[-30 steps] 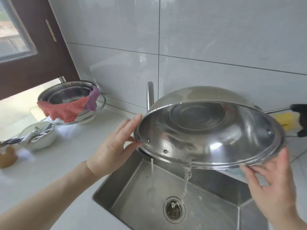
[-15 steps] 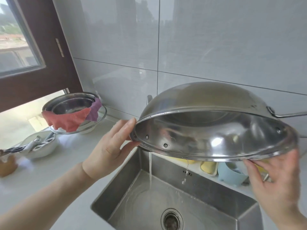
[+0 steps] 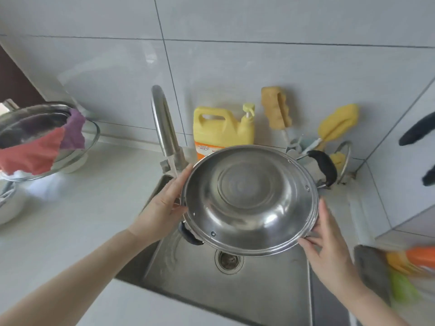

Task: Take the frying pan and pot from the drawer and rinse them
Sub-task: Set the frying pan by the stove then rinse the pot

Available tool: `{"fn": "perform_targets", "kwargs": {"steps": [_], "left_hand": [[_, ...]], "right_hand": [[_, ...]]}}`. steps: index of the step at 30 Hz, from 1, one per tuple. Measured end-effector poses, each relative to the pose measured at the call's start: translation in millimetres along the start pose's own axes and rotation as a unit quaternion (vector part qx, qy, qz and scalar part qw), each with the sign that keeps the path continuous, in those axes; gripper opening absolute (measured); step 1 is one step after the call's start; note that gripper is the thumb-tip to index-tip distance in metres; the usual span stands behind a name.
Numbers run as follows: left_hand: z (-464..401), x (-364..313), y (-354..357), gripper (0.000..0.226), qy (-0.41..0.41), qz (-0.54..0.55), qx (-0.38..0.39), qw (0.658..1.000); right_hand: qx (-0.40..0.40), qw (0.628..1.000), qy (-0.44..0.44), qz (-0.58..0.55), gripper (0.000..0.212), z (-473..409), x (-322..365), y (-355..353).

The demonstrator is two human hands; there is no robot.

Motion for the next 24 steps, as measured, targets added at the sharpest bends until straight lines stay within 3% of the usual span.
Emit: {"fn": "perform_targets", "kwargs": {"steps": [6,11,17,21,24], "left_hand": [[-33.3,58.4,74.3,0.108,-0.107,0.104,0.16,0.976],[-46.5,124.8,130.4,0.103,-0.211,0.08,0.294,0.929],[-56.2,169.3,188.0,0.091,-0.254,0.037,0.372,0.892],[-65.9,190.3,219.9,0.087,-0.245,0.031,0.383,0.89],[-75.4,208.6,229.2,0.085,-0.244,0.03,0.376,0.893]], "right_hand": [[0.062,0.984,0.16,-0.036,0.107,33.5,-68.4,39.9],[0.091,0.969,0.209,-0.096,0.099,42.8,-101.8,76.9],[0.136,0.931,0.3,-0.159,0.091,55.1,-147.8,120.3],[0.154,0.91,0.344,-0.173,0.102,55.1,-172.5,137.7],[0.139,0.901,0.375,-0.169,0.088,52.4,-183.4,144.4]]}}
Point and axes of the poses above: each hand's wrist, its own z-axis away from the middle knuckle, its own y-axis out of the palm, x = y × z, the point moved 5 cm from there along -z, towards the middle knuckle, and after that the axes turned 13 degrees about x, right-handed, at the moved point
